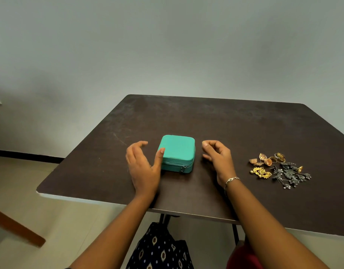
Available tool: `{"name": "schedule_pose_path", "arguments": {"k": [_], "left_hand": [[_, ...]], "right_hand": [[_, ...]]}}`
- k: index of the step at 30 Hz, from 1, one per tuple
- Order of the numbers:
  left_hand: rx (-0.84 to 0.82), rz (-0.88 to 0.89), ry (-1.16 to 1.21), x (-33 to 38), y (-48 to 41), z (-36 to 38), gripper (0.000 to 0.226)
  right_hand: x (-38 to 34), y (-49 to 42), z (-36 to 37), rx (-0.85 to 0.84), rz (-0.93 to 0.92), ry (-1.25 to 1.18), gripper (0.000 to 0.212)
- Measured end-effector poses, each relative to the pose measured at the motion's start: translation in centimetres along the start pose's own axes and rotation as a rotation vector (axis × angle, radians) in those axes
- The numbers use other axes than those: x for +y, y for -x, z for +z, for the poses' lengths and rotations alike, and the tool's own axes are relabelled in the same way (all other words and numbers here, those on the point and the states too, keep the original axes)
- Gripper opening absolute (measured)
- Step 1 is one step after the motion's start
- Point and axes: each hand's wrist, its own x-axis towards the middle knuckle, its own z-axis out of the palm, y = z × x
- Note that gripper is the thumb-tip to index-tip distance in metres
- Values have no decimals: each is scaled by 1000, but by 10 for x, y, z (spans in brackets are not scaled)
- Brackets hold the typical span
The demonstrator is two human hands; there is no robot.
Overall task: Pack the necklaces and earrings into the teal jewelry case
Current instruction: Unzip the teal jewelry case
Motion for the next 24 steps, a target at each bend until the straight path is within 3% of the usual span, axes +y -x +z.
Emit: {"name": "schedule_pose_path", "arguments": {"k": [3, 6, 11, 17, 24], "left_hand": [[2, 127, -143, 6, 13, -1, 39], [-92, 214, -265, 12, 23, 2, 39], [-159, 301, -419, 20, 32, 12, 41], [-197, 247, -549, 27, 35, 21, 48], [-230, 222, -680, 36, 39, 25, 45]], "right_hand": [[3, -11, 12, 1, -13, -10, 14], [5, -18, 21, -29, -26, 32, 32], [10, -18, 21, -113, -104, 168, 40], [14, -15, 21, -170, -139, 287, 51], [13, -14, 20, -162, -158, 302, 46]]}}
